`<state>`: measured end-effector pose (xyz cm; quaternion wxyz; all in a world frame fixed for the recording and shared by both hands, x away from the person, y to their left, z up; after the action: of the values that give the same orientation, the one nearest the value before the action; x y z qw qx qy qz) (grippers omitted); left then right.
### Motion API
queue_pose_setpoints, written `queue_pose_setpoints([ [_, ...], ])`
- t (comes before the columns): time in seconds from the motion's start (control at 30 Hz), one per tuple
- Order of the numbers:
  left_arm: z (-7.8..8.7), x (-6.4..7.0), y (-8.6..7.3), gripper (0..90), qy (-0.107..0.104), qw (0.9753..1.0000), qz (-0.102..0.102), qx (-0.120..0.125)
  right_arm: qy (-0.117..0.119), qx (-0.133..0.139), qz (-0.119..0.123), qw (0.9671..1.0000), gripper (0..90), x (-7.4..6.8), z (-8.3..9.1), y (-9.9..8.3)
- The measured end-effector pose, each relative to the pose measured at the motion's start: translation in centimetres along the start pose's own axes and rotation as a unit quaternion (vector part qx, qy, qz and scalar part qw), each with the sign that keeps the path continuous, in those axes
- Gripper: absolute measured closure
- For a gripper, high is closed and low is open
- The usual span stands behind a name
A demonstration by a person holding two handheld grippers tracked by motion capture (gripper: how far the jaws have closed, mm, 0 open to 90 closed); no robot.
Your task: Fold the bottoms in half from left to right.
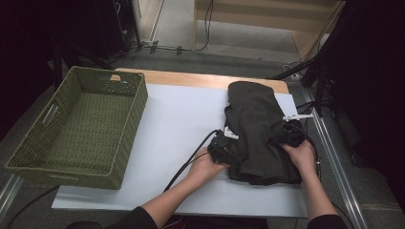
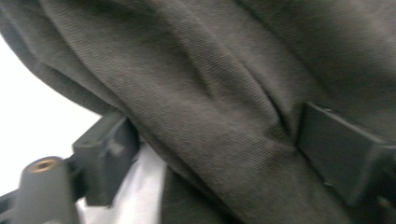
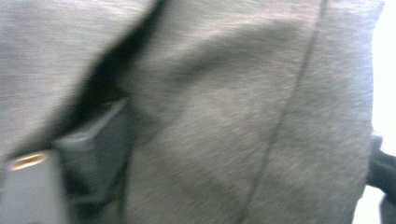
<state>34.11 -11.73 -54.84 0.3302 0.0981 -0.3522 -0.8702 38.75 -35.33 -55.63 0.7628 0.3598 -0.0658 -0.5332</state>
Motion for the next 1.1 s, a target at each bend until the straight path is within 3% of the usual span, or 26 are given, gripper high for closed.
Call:
queue_pose_setpoints([
  [0.17,0.1,0.3,-0.1,24.9,-0.008,0.9999,0.01,0.006,0.003,-0.004,-0.006,1.0,33.9,-0.5,0.1,0.1],
  [0.27,0.1,0.4,0.0,30.0,-0.015,0.9997,0.017,0.005,0.016,-0.007,-0.01,0.9998,44.0,-0.8,0.1,0.1],
  [0.33,0.1,0.4,0.0,37.4,-0.029,0.9991,0.032,-0.001,0.028,-0.012,-0.016,0.9994,51.1,-1.2,0.1,0.2],
  [0.43,0.0,0.6,0.1,49.0,-0.055,0.9972,0.05,-0.006,0.038,-0.02,-0.025,0.9988,60.5,-1.6,0.1,0.3],
  [0.53,0.0,0.6,0.1,62.3,-0.086,0.9937,0.071,-0.014,0.047,-0.024,-0.041,0.9977,67.2,-1.9,0.1,0.5],
  [0.67,0.5,0.0,0.5,69.3,-0.117,0.9882,0.096,-0.024,0.055,-0.019,-0.052,0.997,68.3,-2.1,0.1,0.7],
  [0.77,1.4,-0.4,1.0,70.0,-0.114,0.9897,0.082,-0.026,0.063,-0.008,-0.061,0.9961,69.3,-2.2,0.4,0.9],
  [0.97,3.1,-1.9,1.3,69.8,-0.107,0.9905,0.08,-0.031,0.054,-0.002,-0.053,0.9971,69.4,-3.7,0.4,1.5],
  [1.1,3.8,-2.9,0.9,69.6,-0.1,0.9911,0.08,-0.036,0.062,0.002,-0.055,0.9966,69.4,-4.5,0.2,1.8],
])
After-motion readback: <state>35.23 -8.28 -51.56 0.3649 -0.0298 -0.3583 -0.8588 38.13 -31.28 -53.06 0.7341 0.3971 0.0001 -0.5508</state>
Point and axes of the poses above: each handheld gripper's, and its own axes: z roughly backward along the jaws, y roughly out of its top, x roughly to its right, the point moved 5 cm from there along -z, roughly forward along the jaws, and after that the axes turned 13 degrees about y, right-handed, at the moved point
